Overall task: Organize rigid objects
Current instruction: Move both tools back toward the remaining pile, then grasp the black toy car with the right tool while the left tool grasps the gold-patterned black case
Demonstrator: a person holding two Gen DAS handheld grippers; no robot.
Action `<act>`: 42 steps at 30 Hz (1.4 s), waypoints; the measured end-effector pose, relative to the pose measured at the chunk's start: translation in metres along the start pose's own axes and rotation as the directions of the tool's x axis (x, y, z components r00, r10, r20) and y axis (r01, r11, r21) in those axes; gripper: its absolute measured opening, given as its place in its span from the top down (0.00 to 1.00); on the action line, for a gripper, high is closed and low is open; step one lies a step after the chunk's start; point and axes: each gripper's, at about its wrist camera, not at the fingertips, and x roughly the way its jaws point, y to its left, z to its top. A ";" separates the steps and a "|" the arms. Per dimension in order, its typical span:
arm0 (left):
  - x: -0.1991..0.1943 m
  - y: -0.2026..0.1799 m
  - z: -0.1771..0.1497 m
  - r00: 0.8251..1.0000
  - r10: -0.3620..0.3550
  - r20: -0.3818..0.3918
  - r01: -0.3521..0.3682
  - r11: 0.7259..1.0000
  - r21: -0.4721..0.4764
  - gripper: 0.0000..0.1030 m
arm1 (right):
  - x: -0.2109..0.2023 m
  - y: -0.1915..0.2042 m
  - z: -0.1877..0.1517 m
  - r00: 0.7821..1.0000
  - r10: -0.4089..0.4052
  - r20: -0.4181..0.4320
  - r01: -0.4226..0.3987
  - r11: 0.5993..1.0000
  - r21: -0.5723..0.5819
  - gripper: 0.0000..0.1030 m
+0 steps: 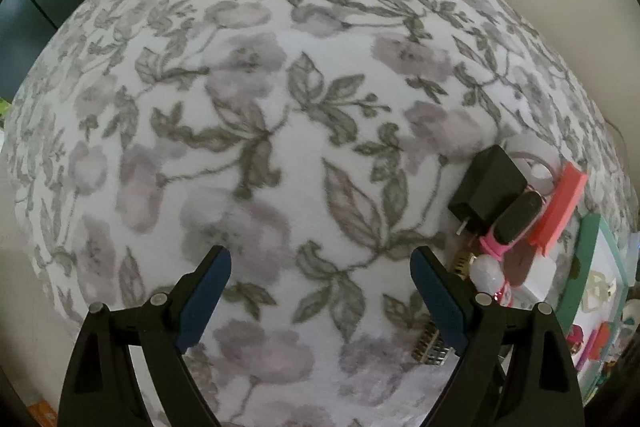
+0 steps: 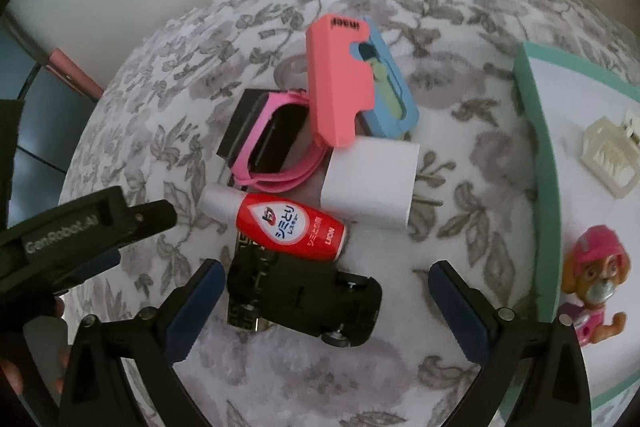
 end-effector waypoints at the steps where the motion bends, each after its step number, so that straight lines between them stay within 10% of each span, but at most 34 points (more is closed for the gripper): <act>1: 0.000 0.002 0.001 1.000 0.000 0.000 0.000 1.000 -0.005 0.11 | 0.000 0.001 0.000 1.000 -0.004 0.002 0.004 1.000 -0.003 0.00; 21: 0.006 -0.016 0.004 0.998 -0.050 -0.031 0.051 0.998 0.033 0.11 | -0.004 -0.007 -0.004 0.998 -0.057 0.005 0.057 0.998 -0.037 0.25; 42: 0.010 -0.112 -0.032 0.997 -0.025 -0.066 0.041 0.967 0.253 0.11 | -0.025 -0.035 -0.013 0.996 -0.088 -0.034 0.085 0.993 -0.081 0.25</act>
